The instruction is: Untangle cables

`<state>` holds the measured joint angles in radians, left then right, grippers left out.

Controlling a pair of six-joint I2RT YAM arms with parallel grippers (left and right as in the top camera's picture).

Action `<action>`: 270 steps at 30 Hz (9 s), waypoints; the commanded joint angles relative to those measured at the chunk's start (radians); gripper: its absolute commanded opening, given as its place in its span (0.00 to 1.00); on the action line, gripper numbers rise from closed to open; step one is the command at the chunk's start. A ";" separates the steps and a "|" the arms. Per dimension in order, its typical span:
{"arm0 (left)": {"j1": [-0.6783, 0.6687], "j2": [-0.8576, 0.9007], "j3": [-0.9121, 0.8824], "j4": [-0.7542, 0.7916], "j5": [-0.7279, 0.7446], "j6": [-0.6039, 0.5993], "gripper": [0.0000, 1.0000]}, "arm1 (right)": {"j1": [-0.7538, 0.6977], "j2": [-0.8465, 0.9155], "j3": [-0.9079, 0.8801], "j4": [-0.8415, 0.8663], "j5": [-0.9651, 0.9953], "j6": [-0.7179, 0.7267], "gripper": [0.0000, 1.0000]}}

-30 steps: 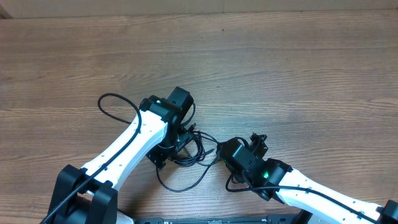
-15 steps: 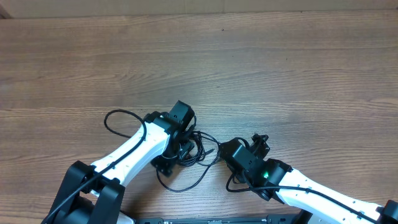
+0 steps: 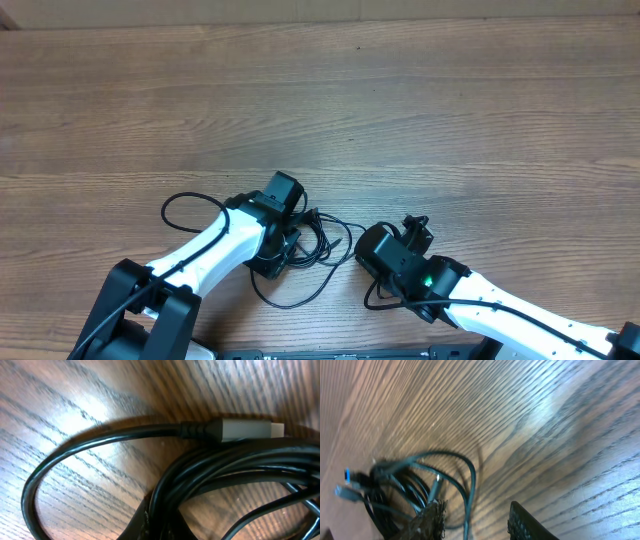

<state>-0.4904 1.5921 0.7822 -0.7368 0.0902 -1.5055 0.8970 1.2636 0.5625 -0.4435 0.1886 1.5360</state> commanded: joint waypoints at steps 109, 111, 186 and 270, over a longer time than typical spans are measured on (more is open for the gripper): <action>0.286 -0.005 0.348 -0.216 0.456 0.851 0.64 | -0.099 -0.188 -0.005 0.405 -0.549 -0.852 0.04; 0.287 -0.005 0.348 -0.216 0.409 0.851 0.63 | -0.126 -0.188 -0.005 0.401 -0.577 -0.852 0.04; 0.266 -0.039 0.108 -0.031 0.521 0.336 0.04 | -0.270 -0.184 -0.005 0.249 -0.483 -0.853 0.04; -0.116 -0.105 0.164 0.087 -0.203 0.106 0.82 | -0.269 -0.123 -0.005 0.307 -0.406 -0.579 0.19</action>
<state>-0.6460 1.5158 0.9287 -0.6498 -0.1638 -1.5257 0.6224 1.1381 0.5526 -0.1429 -0.3191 0.9936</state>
